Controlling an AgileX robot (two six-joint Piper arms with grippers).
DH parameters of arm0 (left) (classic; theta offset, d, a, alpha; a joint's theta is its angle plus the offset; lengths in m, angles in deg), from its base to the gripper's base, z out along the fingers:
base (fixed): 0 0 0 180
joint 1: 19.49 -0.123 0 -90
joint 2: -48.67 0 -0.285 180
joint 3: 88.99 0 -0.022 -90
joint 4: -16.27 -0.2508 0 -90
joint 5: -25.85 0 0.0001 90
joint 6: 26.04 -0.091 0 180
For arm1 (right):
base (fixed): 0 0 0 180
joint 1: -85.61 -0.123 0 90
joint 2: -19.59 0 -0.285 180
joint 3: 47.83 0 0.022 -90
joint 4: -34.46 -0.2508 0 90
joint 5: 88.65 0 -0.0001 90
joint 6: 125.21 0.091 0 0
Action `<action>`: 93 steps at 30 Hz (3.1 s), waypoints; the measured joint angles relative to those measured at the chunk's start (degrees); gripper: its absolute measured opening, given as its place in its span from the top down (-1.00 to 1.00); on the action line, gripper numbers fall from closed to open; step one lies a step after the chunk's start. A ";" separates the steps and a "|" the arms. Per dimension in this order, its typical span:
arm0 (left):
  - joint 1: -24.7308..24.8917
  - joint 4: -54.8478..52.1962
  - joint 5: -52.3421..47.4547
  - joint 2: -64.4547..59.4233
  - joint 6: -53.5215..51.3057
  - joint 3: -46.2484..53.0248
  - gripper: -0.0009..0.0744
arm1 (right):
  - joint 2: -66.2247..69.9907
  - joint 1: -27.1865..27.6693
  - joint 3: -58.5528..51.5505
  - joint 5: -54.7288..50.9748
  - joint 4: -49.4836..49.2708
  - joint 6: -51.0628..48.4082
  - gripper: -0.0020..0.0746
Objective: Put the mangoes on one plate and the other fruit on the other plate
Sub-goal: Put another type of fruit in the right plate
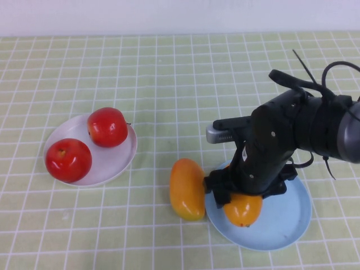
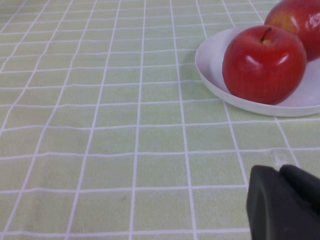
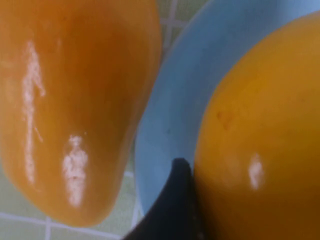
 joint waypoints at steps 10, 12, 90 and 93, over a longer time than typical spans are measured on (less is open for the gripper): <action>0.00 0.00 0.00 0.00 0.00 0.00 0.97 | -0.76 0.00 0.00 -1.21 -0.14 0.00 -0.85; 0.00 0.00 0.00 0.00 0.00 0.00 0.97 | -1.88 0.00 0.54 -1.74 -0.14 0.00 -0.85; 0.00 0.00 0.00 0.00 0.00 0.00 0.97 | -9.92 -3.78 9.49 -14.44 12.44 -1.73 -0.52; 0.00 0.00 0.00 0.00 0.00 0.00 0.97 | -13.46 -2.90 3.11 -12.41 12.44 -1.28 -0.52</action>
